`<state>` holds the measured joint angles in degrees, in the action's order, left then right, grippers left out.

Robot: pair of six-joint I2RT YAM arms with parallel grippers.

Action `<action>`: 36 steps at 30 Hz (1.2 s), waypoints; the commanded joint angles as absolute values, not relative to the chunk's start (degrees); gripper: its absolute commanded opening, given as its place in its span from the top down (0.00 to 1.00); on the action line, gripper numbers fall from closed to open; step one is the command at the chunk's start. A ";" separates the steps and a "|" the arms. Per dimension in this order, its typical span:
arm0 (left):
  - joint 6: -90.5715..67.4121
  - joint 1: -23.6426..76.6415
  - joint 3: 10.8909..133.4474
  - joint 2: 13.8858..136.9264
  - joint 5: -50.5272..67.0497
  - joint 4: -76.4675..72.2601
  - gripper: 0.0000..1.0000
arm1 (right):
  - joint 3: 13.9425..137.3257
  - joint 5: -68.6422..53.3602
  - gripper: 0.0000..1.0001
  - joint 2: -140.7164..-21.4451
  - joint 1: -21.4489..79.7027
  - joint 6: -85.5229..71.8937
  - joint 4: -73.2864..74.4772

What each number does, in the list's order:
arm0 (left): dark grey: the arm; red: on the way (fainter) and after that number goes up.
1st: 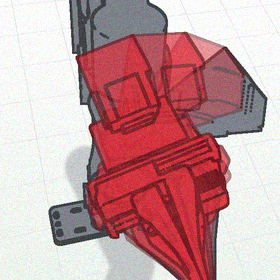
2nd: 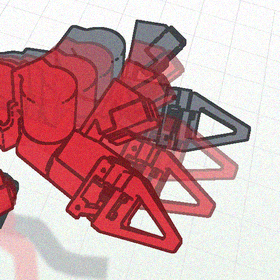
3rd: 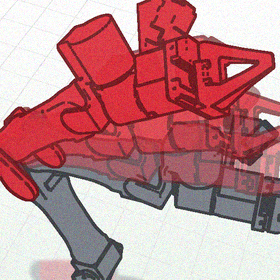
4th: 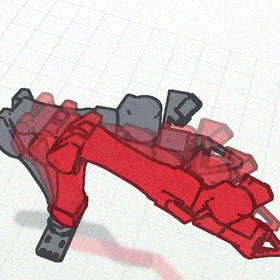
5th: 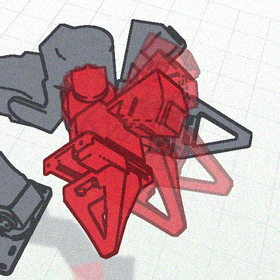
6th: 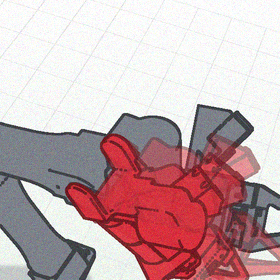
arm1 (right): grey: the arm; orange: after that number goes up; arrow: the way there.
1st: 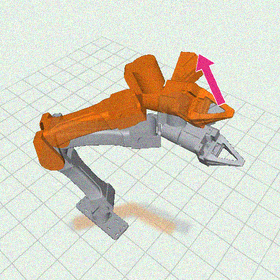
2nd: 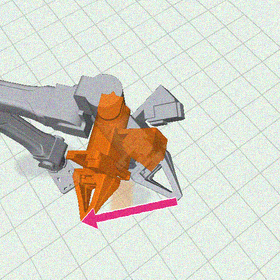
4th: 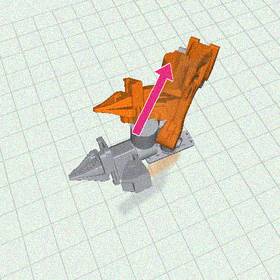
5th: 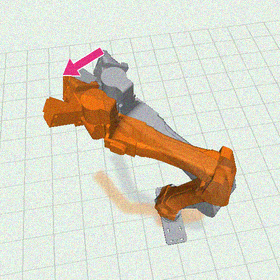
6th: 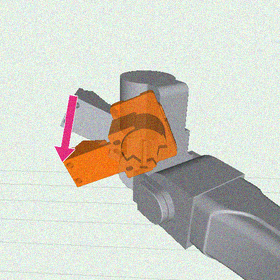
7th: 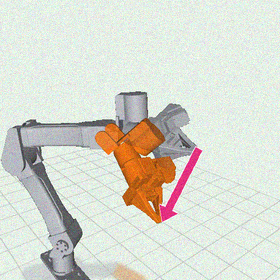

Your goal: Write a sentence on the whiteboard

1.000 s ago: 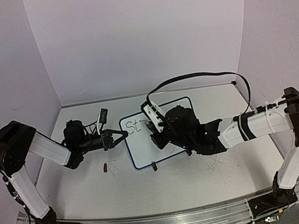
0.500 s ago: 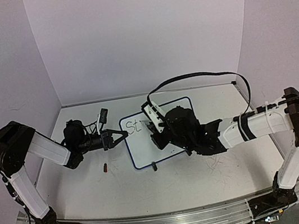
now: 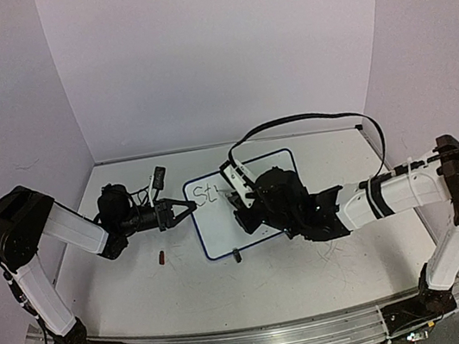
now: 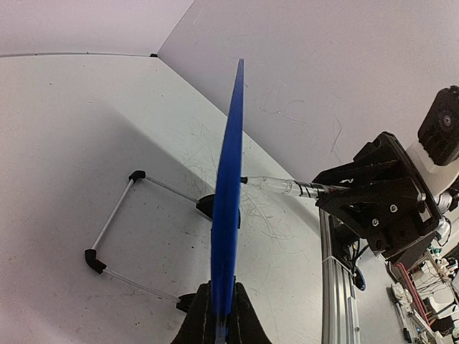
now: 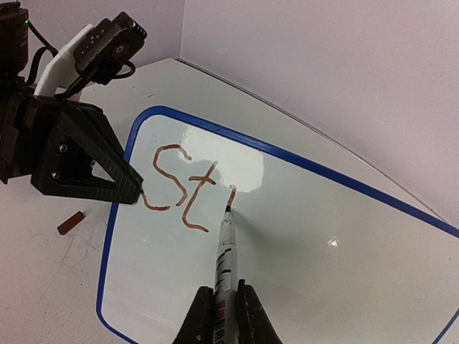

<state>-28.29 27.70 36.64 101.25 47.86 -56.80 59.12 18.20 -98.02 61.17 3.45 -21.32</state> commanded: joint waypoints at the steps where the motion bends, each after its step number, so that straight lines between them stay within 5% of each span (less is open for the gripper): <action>1: -27.47 27.95 37.73 99.79 49.26 -56.26 1.00 | 57.73 17.95 1.00 -96.16 61.23 1.88 -19.53; 36: -27.26 27.95 37.05 98.89 49.18 -55.82 1.00 | 60.59 21.24 1.00 -98.47 60.97 1.52 -21.53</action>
<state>-28.26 27.70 36.64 101.11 47.83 -56.47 58.03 18.60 -97.40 61.76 1.48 -20.16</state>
